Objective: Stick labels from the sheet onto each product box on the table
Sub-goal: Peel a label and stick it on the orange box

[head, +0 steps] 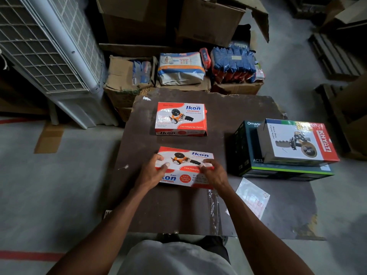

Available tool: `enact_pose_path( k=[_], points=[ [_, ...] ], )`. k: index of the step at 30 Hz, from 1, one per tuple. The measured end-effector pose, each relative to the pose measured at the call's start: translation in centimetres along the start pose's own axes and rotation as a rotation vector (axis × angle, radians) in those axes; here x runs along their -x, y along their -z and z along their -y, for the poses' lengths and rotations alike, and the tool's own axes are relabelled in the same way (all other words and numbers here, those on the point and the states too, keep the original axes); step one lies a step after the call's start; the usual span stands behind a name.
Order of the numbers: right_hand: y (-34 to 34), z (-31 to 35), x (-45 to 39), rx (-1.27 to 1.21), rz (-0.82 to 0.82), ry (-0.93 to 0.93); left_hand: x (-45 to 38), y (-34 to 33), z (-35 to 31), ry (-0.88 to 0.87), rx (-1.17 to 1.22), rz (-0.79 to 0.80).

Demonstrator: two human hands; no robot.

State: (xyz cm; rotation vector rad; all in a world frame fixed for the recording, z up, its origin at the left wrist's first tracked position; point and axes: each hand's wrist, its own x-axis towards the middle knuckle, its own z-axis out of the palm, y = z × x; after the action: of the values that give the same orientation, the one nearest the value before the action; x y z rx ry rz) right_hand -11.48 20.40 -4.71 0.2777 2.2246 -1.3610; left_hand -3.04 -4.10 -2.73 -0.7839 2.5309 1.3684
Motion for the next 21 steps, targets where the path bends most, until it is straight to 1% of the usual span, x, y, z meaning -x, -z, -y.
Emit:
enact_pose_path(
  k=[3,5,7,9,11,16,18,21],
  points=[
    [-0.8,-1.7,-0.9,0.128,0.034,-0.021,-0.2,-0.5,0.7,0.035,-0.108,0.067],
    [-1.0,-1.8,-0.5,0.129,0.044,-0.015,-0.4,-0.9,1.2,0.073,-0.180,0.132],
    [-0.9,-2.1,-0.4,0.092,0.052,0.009,-0.4,-1.2,1.5,0.104,-0.165,0.174],
    [-0.9,-2.7,-0.5,0.090,0.058,0.042,0.1,-1.4,1.4,0.087,-0.117,0.177],
    [-1.0,-3.1,-0.5,0.108,0.047,0.105,0.8,-1.6,1.4,0.056,-0.062,0.124],
    [0.1,-1.9,2.0,0.143,0.003,0.372,2.6,-1.1,1.5,-0.043,0.077,-0.074],
    [0.9,-1.0,2.9,0.078,0.004,0.444,3.6,-0.8,1.0,-0.065,0.133,-0.110],
    [2.8,1.0,4.0,-0.030,0.036,0.470,4.9,-0.3,-0.9,-0.097,0.189,-0.142]
  ],
)
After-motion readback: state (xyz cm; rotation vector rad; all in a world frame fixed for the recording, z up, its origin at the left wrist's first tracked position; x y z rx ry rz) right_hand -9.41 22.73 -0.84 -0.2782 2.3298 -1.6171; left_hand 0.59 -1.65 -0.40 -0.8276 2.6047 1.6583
